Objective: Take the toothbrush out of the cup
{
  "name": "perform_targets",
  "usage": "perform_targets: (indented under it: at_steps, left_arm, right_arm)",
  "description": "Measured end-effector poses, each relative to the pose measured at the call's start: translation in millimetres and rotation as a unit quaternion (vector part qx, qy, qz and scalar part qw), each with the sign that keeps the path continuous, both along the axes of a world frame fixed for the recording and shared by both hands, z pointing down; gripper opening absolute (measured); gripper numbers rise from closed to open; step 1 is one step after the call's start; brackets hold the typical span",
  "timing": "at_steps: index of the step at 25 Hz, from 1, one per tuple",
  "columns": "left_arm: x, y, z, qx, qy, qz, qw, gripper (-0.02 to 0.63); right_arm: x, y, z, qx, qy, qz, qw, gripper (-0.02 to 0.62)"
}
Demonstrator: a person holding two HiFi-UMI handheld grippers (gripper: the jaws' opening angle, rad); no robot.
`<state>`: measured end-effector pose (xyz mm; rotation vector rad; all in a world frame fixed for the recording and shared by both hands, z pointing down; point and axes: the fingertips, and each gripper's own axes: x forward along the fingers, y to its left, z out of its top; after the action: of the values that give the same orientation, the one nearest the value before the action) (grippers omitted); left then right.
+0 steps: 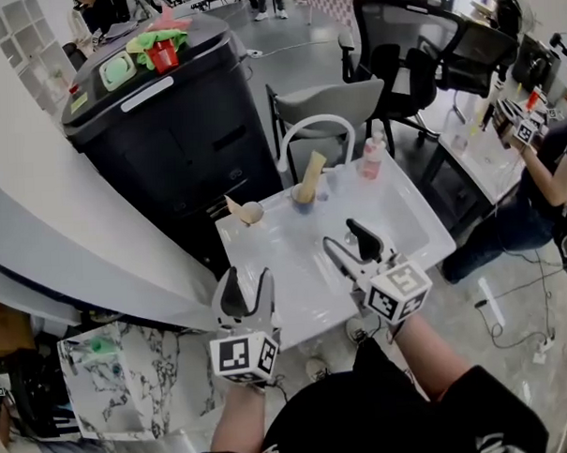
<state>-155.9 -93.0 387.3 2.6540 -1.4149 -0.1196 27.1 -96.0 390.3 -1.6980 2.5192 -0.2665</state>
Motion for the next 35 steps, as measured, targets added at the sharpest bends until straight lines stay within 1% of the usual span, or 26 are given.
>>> perform_targets:
  at_steps: [6, 15, 23, 28, 35]
  left_arm:
    - [8.2, -10.0, 1.7, -0.004, 0.002, -0.021, 0.9998, 0.249]
    - [24.7, -26.5, 7.1, -0.011, -0.008, -0.047, 0.9988, 0.249]
    - [40.7, -37.9, 10.3, -0.013, -0.015, -0.064, 0.9978, 0.249]
    - [46.8, -43.6, 10.4, -0.016, -0.014, -0.077, 0.9968, 0.249]
    - [57.6, -46.5, 6.5, -0.013, -0.013, -0.089, 0.9958, 0.249]
  right_arm:
    - [10.6, -18.4, 6.6, -0.006, -0.002, -0.016, 1.000, 0.258]
    - [29.1, -57.9, 23.0, -0.022, -0.006, -0.040, 0.999, 0.256]
    - [46.3, -94.8, 51.0, -0.056, -0.021, -0.051, 0.997, 0.255]
    - [55.6, -118.6, 68.4, -0.078, -0.021, -0.053, 0.995, 0.255]
    - [68.2, -156.5, 110.4, -0.121, -0.012, -0.050, 0.991, 0.252]
